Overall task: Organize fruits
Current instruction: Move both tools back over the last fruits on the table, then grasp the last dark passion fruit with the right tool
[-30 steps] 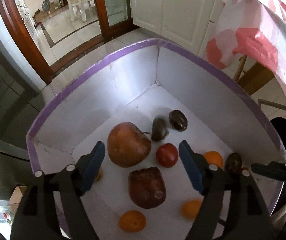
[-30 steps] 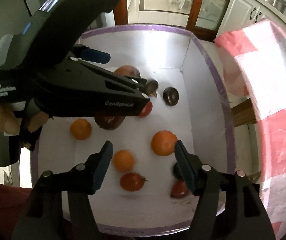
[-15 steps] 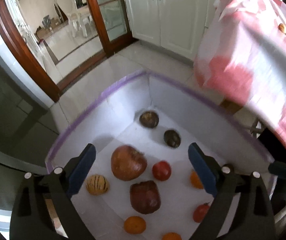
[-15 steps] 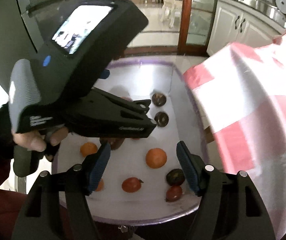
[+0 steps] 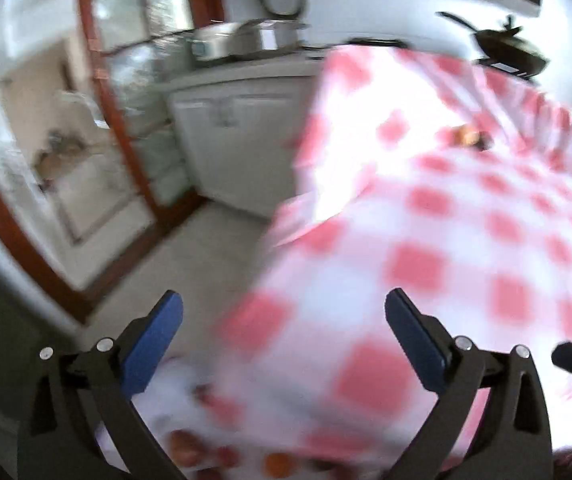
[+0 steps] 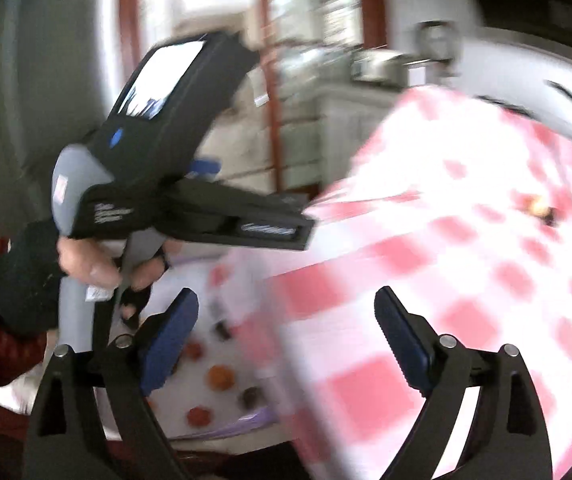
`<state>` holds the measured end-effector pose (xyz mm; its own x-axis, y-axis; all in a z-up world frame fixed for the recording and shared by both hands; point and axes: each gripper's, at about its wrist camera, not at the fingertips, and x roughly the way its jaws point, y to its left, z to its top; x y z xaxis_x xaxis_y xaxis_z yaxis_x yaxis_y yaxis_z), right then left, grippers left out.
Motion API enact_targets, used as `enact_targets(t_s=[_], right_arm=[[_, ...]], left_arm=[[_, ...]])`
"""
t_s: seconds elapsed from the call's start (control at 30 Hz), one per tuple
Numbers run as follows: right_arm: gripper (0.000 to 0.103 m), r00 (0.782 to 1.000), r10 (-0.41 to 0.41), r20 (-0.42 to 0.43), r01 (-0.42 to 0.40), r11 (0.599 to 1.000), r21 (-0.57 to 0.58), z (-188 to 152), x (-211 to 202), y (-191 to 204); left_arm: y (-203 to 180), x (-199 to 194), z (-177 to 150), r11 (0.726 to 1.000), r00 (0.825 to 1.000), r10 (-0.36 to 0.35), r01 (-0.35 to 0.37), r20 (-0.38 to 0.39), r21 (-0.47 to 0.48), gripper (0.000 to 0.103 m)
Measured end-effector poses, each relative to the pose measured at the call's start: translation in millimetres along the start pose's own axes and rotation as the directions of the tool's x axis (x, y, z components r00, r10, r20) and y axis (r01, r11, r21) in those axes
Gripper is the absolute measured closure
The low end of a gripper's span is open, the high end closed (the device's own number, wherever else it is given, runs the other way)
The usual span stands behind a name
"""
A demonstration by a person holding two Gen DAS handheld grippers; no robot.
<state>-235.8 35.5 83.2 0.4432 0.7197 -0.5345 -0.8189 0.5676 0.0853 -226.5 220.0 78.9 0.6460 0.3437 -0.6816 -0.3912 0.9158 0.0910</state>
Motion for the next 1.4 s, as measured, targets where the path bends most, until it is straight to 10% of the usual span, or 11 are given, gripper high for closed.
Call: enact_targets(t_s=[0.13, 0.4, 0.8, 1.07, 1.4], right_arm=[[0.016, 0.982, -0.184, -0.032, 0.187, 0.964, 0.190, 4.1, -9.1, -88.0], [0.016, 0.914, -0.368, -0.171, 0.406, 0.830, 0.383, -6.8, 10.4, -219.1], [0.016, 0.842, -0.461, -0.279, 0.533, 0.787, 0.310, 43.1, 105.2, -341.2], [0.024, 0.822, -0.455, -0.342, 0.538, 0.818, 0.203, 77.5, 180.5, -376.1], [0.051, 0.851, -0.386, -0.357, 0.481, 0.844, 0.235, 102.7, 234.3, -401.0]], left_arm=[[-75.9, 49.2, 35.8, 0.978, 0.973, -0.211, 0.210, -0.093, -0.012, 0.002], [-203.8, 149.1, 86.9, 0.938, 0.932, -0.345, 0.346, -0.107, -0.013, 0.002], [-198.3, 199.6, 114.3, 0.869, 0.883, -0.467, 0.447, -0.051, -0.213, 0.002], [-192.9, 190.5, 113.6, 0.863, 0.879, -0.475, 0.456, -0.038, -0.217, 0.002], [-190.7, 187.7, 114.7, 0.855, 0.874, -0.486, 0.469, -0.024, -0.222, 0.002]])
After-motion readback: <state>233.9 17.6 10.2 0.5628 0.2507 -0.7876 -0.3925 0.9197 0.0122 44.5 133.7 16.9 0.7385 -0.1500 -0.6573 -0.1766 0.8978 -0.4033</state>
